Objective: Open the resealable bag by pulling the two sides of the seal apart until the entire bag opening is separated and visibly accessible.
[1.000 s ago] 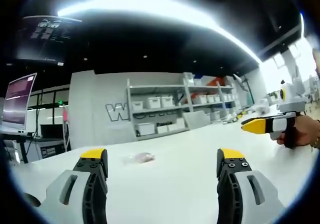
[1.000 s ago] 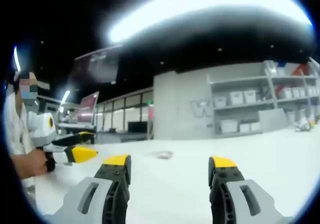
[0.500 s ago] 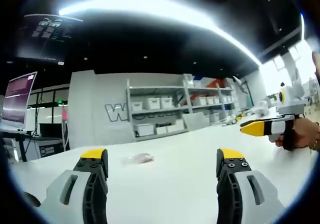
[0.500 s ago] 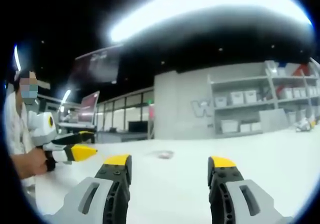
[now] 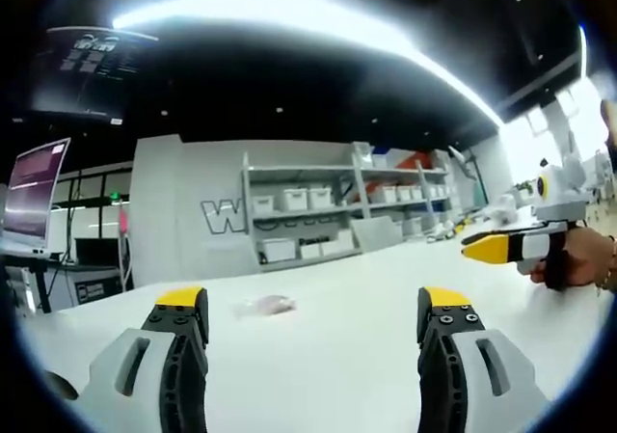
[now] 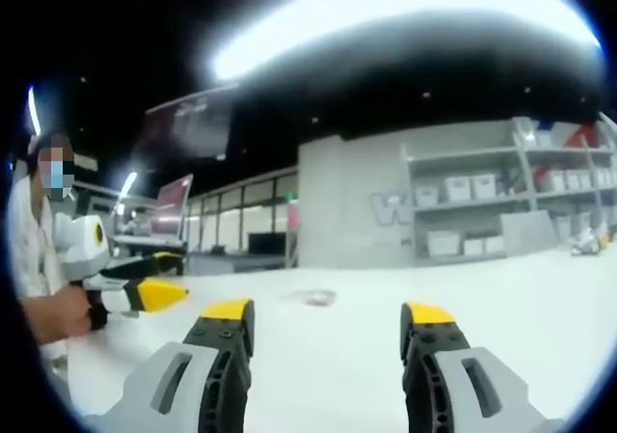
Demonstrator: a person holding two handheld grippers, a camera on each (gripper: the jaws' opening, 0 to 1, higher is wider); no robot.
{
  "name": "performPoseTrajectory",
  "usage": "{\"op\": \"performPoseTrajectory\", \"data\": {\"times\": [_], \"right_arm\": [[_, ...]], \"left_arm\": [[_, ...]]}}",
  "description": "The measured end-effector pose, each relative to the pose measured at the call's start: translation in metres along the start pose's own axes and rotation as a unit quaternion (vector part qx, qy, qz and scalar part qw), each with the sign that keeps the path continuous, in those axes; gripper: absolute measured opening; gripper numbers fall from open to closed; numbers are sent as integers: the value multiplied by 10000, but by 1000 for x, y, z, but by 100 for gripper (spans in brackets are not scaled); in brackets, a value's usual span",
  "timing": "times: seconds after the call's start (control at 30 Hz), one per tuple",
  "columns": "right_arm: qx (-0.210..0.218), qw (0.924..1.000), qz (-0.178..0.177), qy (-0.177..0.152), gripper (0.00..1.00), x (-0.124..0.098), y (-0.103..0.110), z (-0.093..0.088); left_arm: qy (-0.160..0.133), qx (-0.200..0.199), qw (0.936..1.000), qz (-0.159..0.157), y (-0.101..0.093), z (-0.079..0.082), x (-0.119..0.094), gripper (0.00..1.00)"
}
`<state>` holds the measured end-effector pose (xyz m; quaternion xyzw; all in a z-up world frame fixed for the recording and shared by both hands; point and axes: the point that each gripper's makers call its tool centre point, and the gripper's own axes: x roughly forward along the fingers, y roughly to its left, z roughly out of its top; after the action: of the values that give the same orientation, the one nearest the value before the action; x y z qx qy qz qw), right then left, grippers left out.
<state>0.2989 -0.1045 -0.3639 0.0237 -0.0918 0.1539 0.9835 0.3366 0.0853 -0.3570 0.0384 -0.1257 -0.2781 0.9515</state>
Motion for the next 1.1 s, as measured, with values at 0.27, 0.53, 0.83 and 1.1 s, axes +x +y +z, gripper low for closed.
{"op": "performPoseTrajectory", "data": {"times": [0.27, 0.53, 0.83, 1.1], "right_arm": [[13, 10000, 38, -12, 61, 0, 0, 0], [-9, 10000, 98, 13, 57, 1, 2, 0], [-120, 9998, 130, 95, 52, 3, 5, -3], [-271, 9992, 78, 293, 50, 6, 6, -10]], "left_arm": [[70, 26, 10000, -17, -1, -3, 2, 88], [64, -3, 10000, -5, 0, -3, 3, 88], [-71, -149, 9999, -25, 2, 1, 2, 88], [55, -148, 9999, 37, 4, -3, 2, 89]]}}
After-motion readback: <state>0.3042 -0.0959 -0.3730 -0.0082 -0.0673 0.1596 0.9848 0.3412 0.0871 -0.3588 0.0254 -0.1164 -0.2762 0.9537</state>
